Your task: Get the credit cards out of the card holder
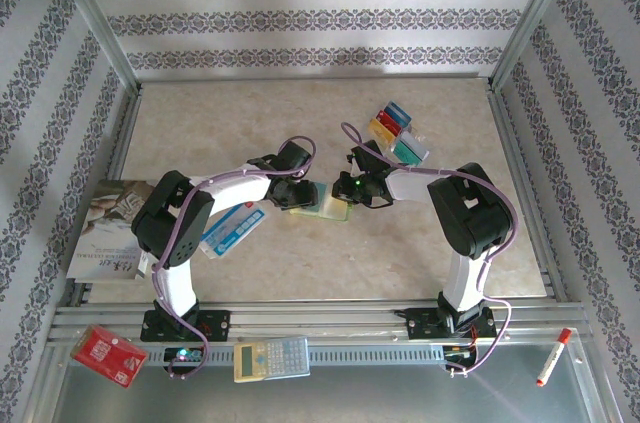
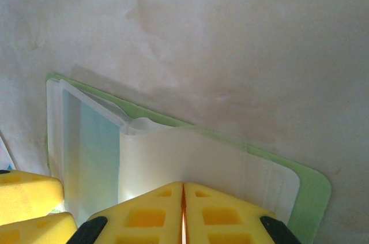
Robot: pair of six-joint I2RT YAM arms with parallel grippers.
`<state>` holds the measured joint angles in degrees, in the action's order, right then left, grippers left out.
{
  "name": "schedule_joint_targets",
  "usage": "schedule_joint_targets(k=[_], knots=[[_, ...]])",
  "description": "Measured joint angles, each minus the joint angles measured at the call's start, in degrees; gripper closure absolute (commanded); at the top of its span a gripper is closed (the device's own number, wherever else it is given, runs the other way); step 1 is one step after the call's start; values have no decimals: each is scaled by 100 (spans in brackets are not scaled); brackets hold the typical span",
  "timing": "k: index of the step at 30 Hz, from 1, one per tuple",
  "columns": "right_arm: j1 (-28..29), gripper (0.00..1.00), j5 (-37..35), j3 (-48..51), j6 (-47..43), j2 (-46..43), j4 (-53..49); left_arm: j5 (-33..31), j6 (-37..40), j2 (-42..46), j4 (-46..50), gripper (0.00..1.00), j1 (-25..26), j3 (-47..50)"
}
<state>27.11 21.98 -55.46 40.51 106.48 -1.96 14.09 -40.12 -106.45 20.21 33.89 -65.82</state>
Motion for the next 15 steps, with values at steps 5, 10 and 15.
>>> schedule_joint_targets(k=[5,10,15], knots=[[0,88,2,0,0,9,13,457,9,-2,0,58,-55,-2],[-2,88,2,0,0,9,28,953,4,-2,-81,58,-61,0],[0,88,2,0,0,9,31,1228,4,-2,-278,58,-63,2]])
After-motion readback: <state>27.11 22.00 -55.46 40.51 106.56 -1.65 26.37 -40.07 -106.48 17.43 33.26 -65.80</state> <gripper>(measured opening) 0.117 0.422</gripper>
